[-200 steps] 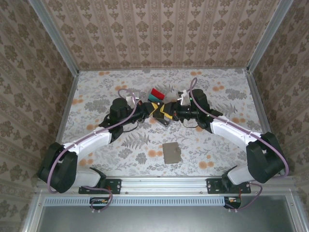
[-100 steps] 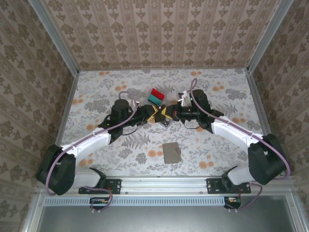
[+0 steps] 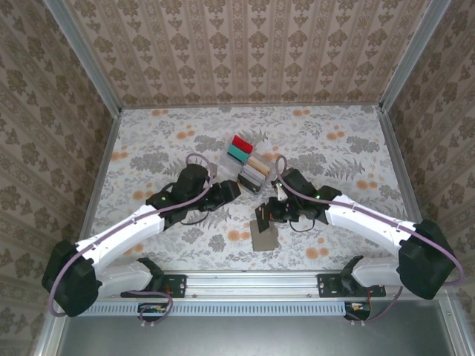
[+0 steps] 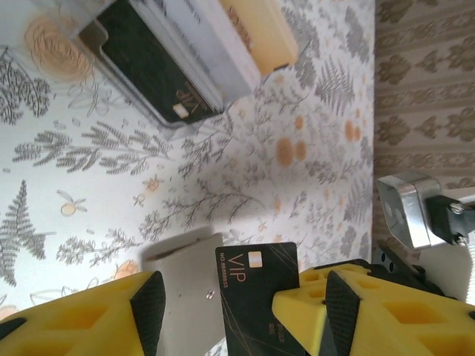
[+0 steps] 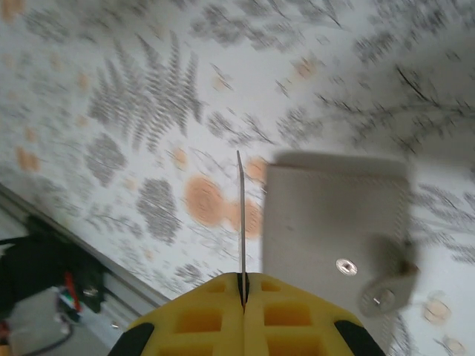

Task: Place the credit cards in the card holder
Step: Pass the credit card, then open the card holder at the center of the table.

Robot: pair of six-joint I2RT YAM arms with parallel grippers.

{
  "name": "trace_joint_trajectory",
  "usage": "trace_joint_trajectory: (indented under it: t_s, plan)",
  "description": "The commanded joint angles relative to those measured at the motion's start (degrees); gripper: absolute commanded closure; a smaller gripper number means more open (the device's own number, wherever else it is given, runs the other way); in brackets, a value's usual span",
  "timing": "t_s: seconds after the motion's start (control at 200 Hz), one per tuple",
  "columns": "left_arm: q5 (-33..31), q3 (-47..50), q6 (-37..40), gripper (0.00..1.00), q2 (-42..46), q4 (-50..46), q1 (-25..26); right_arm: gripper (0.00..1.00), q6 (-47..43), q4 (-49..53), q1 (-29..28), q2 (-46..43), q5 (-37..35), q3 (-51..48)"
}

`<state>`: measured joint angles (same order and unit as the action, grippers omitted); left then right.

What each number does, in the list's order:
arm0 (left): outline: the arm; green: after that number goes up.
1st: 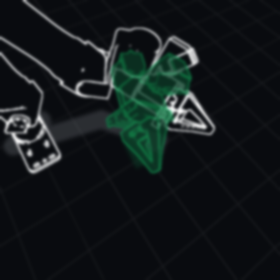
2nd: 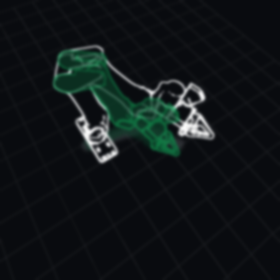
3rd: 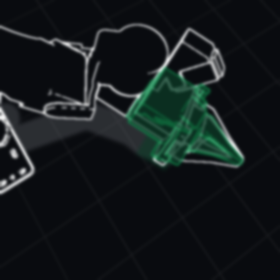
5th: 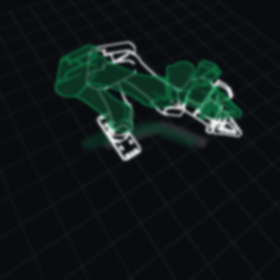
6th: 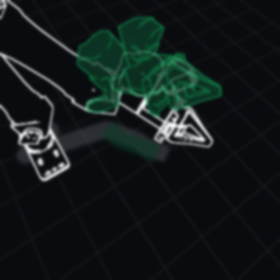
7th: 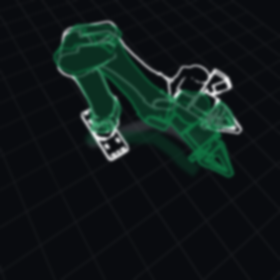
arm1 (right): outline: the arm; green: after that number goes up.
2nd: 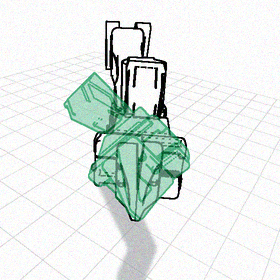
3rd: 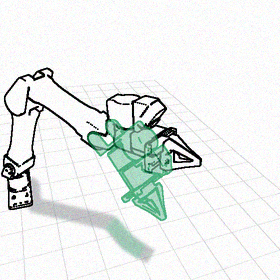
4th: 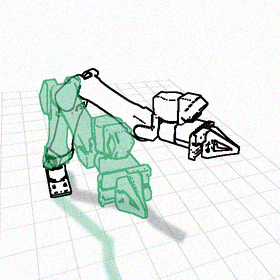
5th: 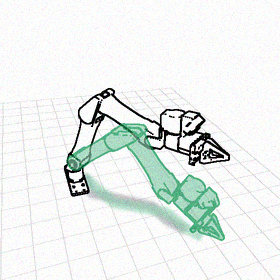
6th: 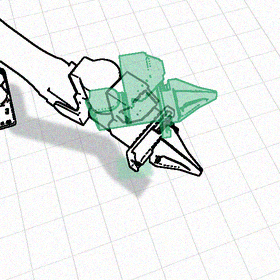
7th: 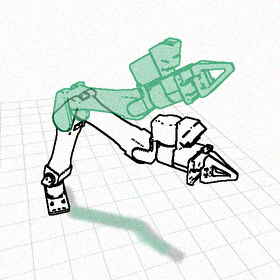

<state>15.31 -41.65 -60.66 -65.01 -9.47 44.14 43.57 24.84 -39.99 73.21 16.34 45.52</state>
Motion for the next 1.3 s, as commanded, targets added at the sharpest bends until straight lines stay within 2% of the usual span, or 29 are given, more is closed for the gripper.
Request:
trace_joint_trajectory:
  t_s: [0.0, 0.1, 0.325, 0.705, 1.295]
  plan:
    - [-4.5, 0.6, 1.6, 0.38, 0.0, -3.6, 2.5, 0.99, -0.7, 4.6, -0.3, -0.8, -7.5, -1.7]
    - [-6.6, 0.5, 1.6, 0.37, -0.1, -4.7, 4.5, 0.99, -0.7, 7.1, -0.1, -2.0, -11.0, -3.1]
    - [-8.7, -0.4, 1.7, 0.36, -2.0, -6.1, 7.5, 0.98, 0.0, 8.5, 0.6, -4.7, -13.9, -6.5]
    - [-11.2, -8.6, 4.7, 0.30, -12.1, -13.3, 13.4, 0.98, 2.3, 6.2, 1.0, -5.8, -14.1, -11.5]
    - [-10.7, -10.2, 3.3, 0.26, -17.7, -10.8, 14.5, 0.99, 3.2, 4.9, 1.0, -4.9, -13.8, -14.1]
